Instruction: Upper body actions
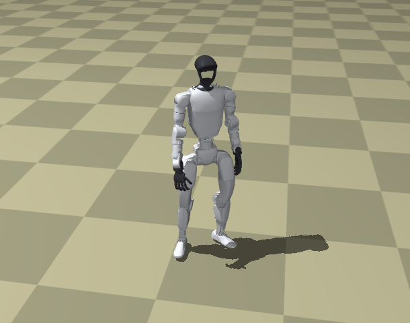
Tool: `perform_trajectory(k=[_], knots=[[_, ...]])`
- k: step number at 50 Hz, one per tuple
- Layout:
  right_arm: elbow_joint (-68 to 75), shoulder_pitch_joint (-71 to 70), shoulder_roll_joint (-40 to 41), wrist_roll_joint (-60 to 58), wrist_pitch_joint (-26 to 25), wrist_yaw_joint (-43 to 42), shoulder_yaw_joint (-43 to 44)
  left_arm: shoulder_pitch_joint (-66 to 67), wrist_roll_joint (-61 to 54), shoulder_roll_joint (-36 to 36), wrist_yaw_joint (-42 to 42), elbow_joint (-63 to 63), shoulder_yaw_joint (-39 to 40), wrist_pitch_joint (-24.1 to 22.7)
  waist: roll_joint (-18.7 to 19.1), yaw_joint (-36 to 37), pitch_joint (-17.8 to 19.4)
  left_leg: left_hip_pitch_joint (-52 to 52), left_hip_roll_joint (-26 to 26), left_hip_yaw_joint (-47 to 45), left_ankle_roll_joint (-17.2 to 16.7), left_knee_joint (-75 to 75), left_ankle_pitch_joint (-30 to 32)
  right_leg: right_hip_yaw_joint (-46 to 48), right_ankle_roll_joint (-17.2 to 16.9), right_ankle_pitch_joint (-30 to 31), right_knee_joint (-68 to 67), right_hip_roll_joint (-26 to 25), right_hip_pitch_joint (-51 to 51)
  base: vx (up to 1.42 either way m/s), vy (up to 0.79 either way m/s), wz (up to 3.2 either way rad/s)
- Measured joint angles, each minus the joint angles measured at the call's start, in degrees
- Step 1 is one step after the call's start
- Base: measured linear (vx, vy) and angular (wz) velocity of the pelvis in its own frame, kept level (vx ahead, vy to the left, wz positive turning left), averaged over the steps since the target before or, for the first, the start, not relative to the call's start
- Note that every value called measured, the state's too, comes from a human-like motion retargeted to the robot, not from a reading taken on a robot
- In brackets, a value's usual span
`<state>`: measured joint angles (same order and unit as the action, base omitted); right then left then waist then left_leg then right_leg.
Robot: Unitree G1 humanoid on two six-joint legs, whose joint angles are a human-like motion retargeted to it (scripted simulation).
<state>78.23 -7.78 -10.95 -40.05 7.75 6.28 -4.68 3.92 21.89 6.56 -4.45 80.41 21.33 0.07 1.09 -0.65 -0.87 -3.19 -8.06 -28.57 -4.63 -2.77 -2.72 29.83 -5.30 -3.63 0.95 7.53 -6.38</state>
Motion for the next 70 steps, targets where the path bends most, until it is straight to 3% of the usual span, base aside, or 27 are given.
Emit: perform_trajectory(k=[6,12,25,33,45,58,70], knots=[[-1.84,-1.02,1.00,3.48,0.50,1.91,-0.41,-3.52,-4.77,-1.00,-1.62,-1.96,0.64,-1.68,-0.23,0.30,-0.09,-0.16,0.20,0.40,0.12,-0.02,0.05,0.37,0.09,0.07,0.08,0.09,-0.43,0.00,0.00,0.00],[0.35,0.87,0.94,-0.39,0.21,2.13,-0.51,-3.12,-5.89,-2.50,-3.71,-1.16,1.07,-2.94,-0.17,0.16,0.02,-0.32,0.37,0.60,0.19,0.09,0.01,0.52,0.13,0.05,0.10,0.17,-0.65,0.00,0.00,0.00],[16.09,8.49,-2.12,-1.00,-8.11,-7.39,7.03,5.87,-0.23,-2.19,0.56,7.61,1.58,-0.59,-0.02,-0.49,0.77,-0.33,0.53,1.09,0.30,0.27,-0.09,0.93,0.02,-0.01,0.06,0.28,-0.91,0.00,0.00,0.00],[19.17,11.50,-3.43,3.51,-9.16,-8.96,9.98,9.20,-1.13,-2.18,-0.64,10.05,3.30,1.08,0.05,-0.35,1.38,-0.07,0.48,1.14,0.29,0.17,-0.13,0.88,0.04,0.08,-0.09,0.41,-0.61,0.00,0.00,0.00],[13.26,7.43,-0.63,0.36,-8.07,-6.45,4.61,5.28,-1.06,-2.59,-1.74,6.06,1.00,0.34,0.14,-0.22,1.65,-0.31,0.34,1.00,0.39,0.27,0.22,0.66,0.21,0.54,-0.12,0.40,-0.58,0.00,0.00,0.00],[0.38,3.52,0.47,-3.56,-1.06,1.59,-1.80,-0.24,-1.67,-2.65,-5.41,1.73,-1.77,-1.69,0.08,0.21,0.44,-0.21,0.48,1.43,0.49,0.09,0.18,1.05,0.19,0.53,-0.27,0.69,-0.74,0.00,0.00,0.00],[7.23,5.03,-0.80,-3.37,-3.19,-0.36,0.45,2.35,-0.04,-1.85,-3.97,5.25,-1.02,-0.83,-0.04,0.39,-0.16,-0.21,0.65,1.93,0.44,-0.03,-0.19,1.61,0.02,0.22,-0.24,0.84,-1.13,0.00,0.00,0.00]])
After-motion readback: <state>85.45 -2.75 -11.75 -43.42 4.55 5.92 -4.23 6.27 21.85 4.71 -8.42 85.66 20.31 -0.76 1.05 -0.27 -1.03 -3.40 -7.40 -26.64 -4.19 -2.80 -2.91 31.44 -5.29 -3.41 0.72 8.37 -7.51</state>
